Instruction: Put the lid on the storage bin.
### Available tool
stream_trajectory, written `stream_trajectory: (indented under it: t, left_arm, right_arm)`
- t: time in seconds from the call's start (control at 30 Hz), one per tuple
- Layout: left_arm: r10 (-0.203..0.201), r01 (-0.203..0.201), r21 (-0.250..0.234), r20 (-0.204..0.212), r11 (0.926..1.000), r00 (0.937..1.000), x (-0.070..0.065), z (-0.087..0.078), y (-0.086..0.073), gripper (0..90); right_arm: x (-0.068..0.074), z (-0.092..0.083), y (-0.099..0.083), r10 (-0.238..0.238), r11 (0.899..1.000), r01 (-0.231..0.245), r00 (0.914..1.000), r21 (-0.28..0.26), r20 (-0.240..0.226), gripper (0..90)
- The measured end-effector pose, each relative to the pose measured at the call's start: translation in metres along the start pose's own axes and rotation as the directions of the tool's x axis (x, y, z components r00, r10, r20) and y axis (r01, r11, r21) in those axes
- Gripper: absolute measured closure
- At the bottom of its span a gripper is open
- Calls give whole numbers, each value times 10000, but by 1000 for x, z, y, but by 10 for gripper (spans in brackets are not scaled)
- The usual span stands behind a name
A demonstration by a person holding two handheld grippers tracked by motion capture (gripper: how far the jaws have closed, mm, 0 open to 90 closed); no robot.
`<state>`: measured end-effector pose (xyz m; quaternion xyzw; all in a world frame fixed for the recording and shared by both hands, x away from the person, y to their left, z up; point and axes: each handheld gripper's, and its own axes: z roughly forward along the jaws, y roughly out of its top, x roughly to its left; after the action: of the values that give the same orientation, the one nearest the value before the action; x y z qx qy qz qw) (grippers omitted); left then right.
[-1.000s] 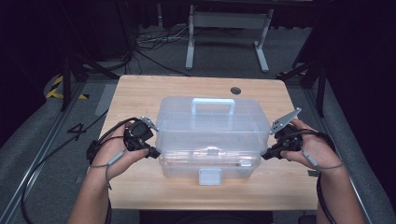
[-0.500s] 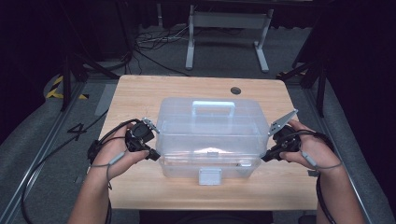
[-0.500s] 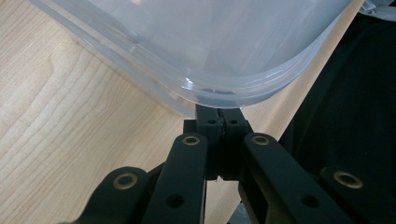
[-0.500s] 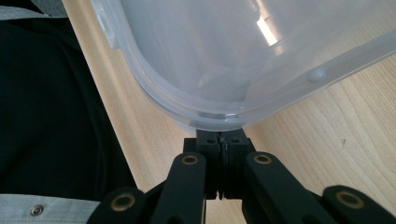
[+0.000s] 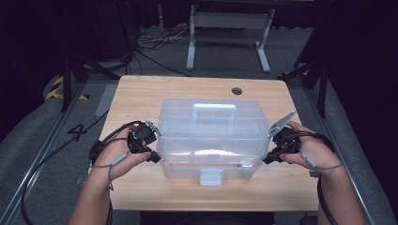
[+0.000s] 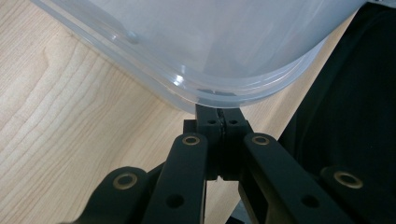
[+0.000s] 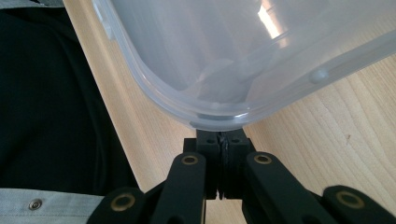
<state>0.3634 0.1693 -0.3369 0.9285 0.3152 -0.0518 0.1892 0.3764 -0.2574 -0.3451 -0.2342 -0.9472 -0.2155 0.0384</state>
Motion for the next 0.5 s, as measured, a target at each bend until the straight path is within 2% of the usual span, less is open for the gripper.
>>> stream_trajectory:
  t: [0.5]
  left_arm:
    - [16,-16,232,-9,9997,10000,0,5,1,896]
  right_arm:
    - [-1,4,0,-18,9997,20,10000,232,-86,882]
